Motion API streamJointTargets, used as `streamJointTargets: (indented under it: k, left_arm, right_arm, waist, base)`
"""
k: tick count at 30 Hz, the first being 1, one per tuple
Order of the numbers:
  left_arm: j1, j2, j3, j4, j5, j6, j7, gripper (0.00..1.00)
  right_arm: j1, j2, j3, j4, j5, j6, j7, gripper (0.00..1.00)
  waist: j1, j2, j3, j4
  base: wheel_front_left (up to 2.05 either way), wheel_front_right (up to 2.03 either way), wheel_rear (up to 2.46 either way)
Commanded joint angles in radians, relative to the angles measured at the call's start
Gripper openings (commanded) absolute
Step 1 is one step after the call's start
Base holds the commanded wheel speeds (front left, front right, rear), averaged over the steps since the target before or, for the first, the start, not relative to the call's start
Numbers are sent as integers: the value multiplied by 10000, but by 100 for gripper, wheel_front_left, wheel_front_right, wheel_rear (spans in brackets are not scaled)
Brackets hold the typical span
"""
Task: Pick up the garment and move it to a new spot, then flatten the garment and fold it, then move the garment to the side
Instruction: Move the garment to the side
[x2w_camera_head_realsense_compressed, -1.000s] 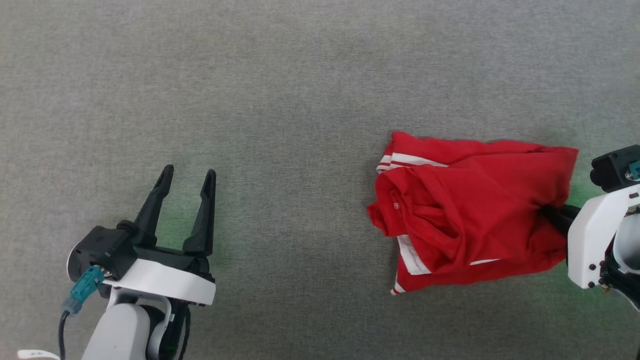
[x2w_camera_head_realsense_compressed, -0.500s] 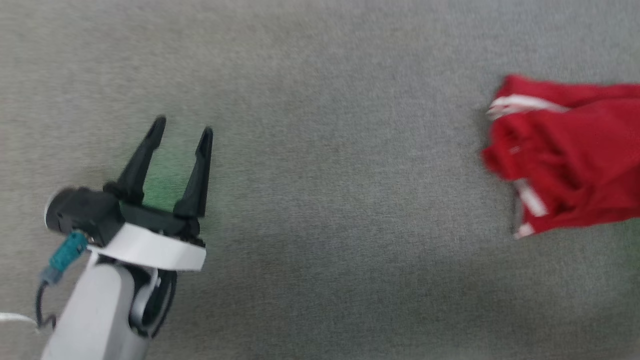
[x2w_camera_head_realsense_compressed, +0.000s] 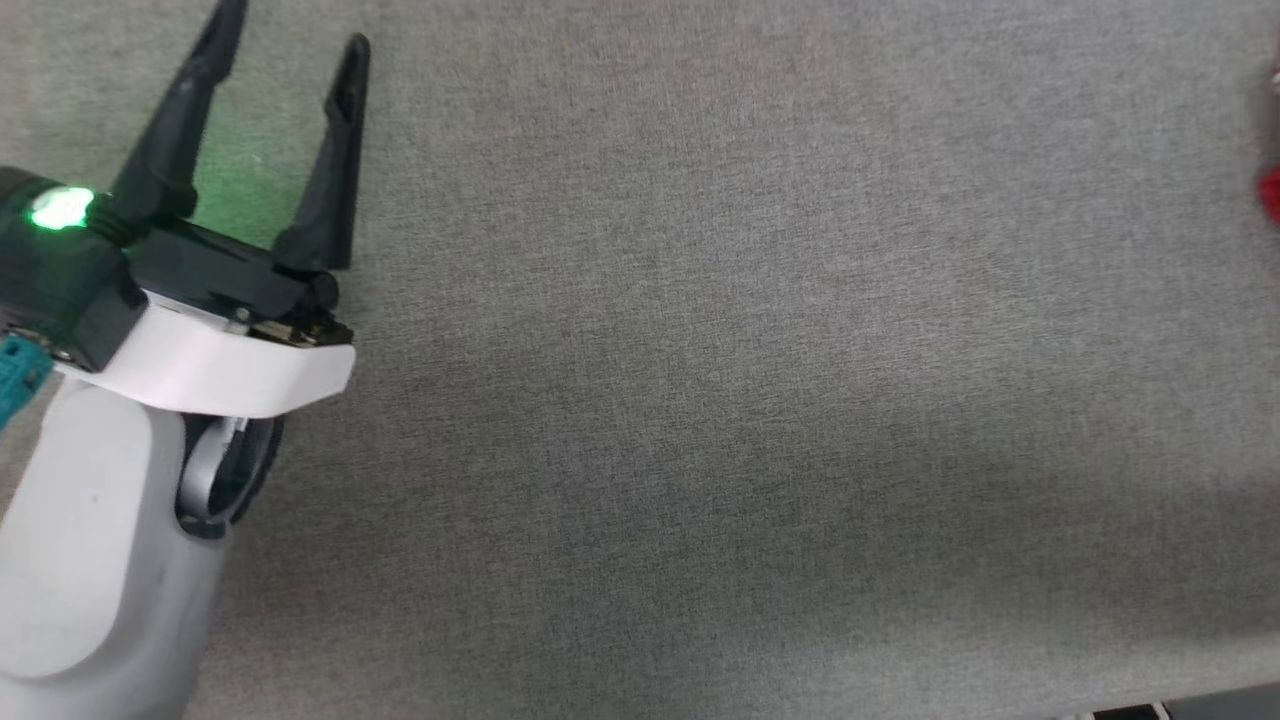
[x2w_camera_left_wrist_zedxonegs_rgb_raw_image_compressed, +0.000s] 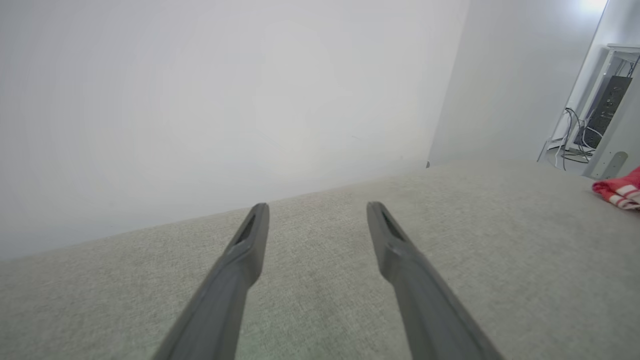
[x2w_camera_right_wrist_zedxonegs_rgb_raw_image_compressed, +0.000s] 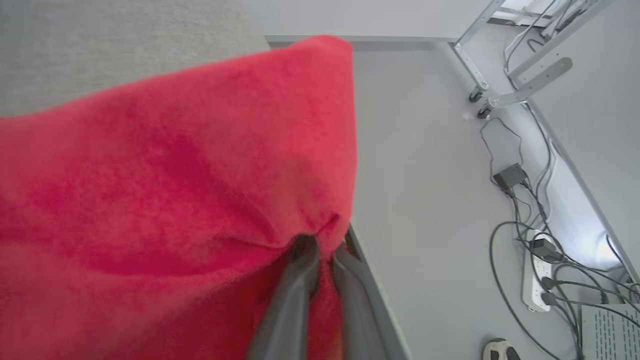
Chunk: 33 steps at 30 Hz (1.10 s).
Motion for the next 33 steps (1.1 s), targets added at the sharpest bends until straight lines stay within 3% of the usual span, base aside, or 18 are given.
streamJointTargets:
  k: [1,9,12,21,33]
  left_arm:
    - [-175,83,49,-131,27,10,-50,100]
    - [-129,80,150,-199,49,10,-50,100]
    - [161,-89,224,-41,32,10,-50,100]
    - [1408,-823,495,816,-185,10,-50,100]
    - [3398,-1513,1095,2456,-327,10,-52,100]
  right_arm:
    - [-472,-33,-233,461,-444,-27,-313,0]
    - [-1497,257,-622,1934,-1667,-27,-1271,0]
    - [-1425,193,-322,2197,-2022,-27,-1806,100]
    - [-562,327,1658,2192,-1469,-27,-2915,100]
    - [1372,1304,4635,853,-102,-26,-4478,100]
  waist:
    - [0,0,228,-33]
    - [0,0,179,14]
    - [0,0,-127,49]
    - [0,0,-1888,369]
    - [0,0,-4178,1035]
  base:
    - [0,0,0]
    - [0,0,0]
    - [0,0,0]
    - [0,0,0]
    - [0,0,0]
